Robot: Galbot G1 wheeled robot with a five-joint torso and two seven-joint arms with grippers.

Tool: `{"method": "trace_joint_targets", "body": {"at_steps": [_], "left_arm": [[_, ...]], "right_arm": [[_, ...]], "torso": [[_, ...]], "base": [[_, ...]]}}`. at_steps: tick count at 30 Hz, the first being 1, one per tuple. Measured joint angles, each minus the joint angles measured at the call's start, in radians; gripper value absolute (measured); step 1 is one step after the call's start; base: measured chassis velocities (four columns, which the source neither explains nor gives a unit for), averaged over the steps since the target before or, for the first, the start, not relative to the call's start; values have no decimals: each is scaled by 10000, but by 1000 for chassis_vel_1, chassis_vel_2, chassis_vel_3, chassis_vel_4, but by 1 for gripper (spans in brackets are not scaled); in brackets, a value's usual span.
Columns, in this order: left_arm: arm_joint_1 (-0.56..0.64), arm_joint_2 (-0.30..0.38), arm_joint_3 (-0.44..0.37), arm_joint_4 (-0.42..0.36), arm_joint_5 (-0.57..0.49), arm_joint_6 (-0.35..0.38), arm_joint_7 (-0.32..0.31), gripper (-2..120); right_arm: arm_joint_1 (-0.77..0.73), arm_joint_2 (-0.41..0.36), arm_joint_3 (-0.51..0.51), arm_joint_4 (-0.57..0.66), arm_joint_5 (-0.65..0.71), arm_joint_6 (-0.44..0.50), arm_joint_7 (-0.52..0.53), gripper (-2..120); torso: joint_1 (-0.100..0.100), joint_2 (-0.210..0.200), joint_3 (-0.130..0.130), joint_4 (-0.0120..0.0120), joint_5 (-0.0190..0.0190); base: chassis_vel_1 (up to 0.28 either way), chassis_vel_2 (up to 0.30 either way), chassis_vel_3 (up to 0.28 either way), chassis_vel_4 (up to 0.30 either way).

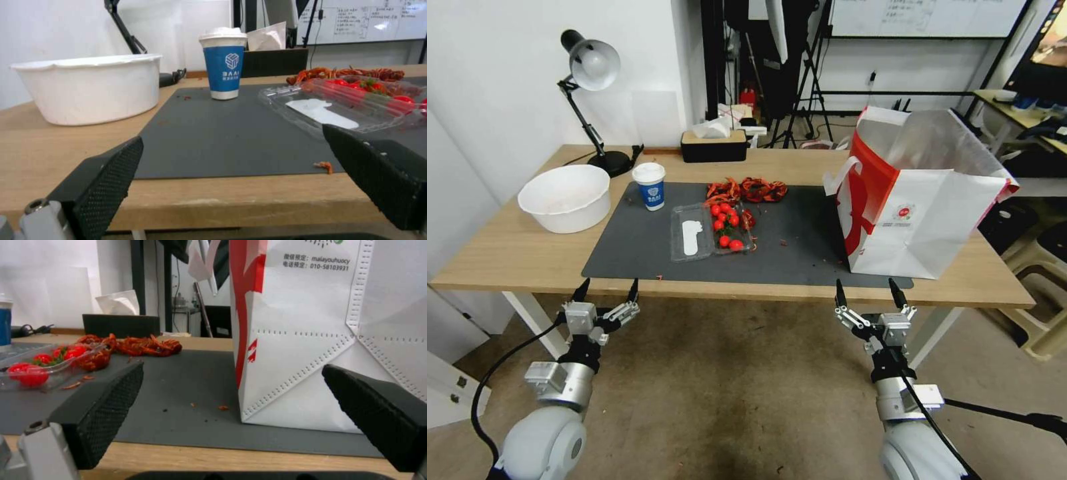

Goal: Pick up the trash from the table and place it into the takeout bag.

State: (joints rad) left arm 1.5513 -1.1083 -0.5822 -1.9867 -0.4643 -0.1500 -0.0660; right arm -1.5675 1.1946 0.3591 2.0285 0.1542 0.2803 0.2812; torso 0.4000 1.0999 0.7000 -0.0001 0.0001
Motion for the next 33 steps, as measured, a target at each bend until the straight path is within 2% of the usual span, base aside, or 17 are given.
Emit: {"method": "trace_joint_targets", "body": {"at_steps": [6, 13, 14, 21, 22, 24, 26, 27, 28, 31, 33], "left_arm": [[424, -230, 22, 92, 228, -346, -70, 100], [257, -123, 43, 224, 397, -462, -60, 100], [-133, 107, 214, 235, 422, -345, -32, 100], [-975, 605, 552, 386, 204, 0, 93, 100], [-1193, 749, 617, 484, 114, 13, 147, 100], [-1314, 830, 681, 539, 64, 27, 168, 100], [-2038, 1273, 1157, 889, -293, 237, 255, 100], [-2476, 1478, 1396, 1174, -452, 354, 344, 100], [-2476, 1478, 1396, 1174, -452, 354, 344, 100], [-3896, 2029, 1984, 1966, -1193, 749, 579, 100], [-4170, 2116, 2078, 2105, -1330, 829, 626, 100]], "right_arm": [[-174, 149, 21, -10, -82, 76, 52, 100], [-231, 201, 17, 28, -149, 78, 56, 100], [-298, 260, 10, 69, -208, 78, 57, 100], [-342, 285, 1, 103, -261, 74, 60, 100], [-280, 259, -32, 96, -262, 57, 59, 100], [-265, 252, -33, 88, -261, 52, 60, 100], [-217, 226, -28, 78, -252, -4, 59, 100], [-182, 208, -26, 80, -243, -52, 61, 100], [-182, 208, -26, 80, -243, -52, 61, 100], [-86, 146, -14, 93, -226, -154, 72, 100], [-65, 143, -10, 94, -221, -171, 76, 100]], "torso": [[0, 0, 0, 2, 0], [0, 0, 0, 2, -1], [0, 0, 0, 1, -1], [0, 0, 0, -2, -2], [0, 0, 0, 6, -1], [0, 0, 0, 7, -1], [0, 0, 0, -2, -2], [0, 0, 1, 3, -2], [0, 0, 1, 3, -2], [1, 0, 1, 1, -3], [2, 0, 1, 0, -1]], "base": [[0, 0, 0, 0], [0, 0, 0, 0], [0, 0, 0, 0], [0, 0, 0, 0], [0, 0, 0, 0], [0, 0, 0, 0], [0, 0, 0, 0], [0, 0, 0, 0], [0, 0, 0, 0], [0, 0, 0, 0], [0, 0, 0, 0]]}}
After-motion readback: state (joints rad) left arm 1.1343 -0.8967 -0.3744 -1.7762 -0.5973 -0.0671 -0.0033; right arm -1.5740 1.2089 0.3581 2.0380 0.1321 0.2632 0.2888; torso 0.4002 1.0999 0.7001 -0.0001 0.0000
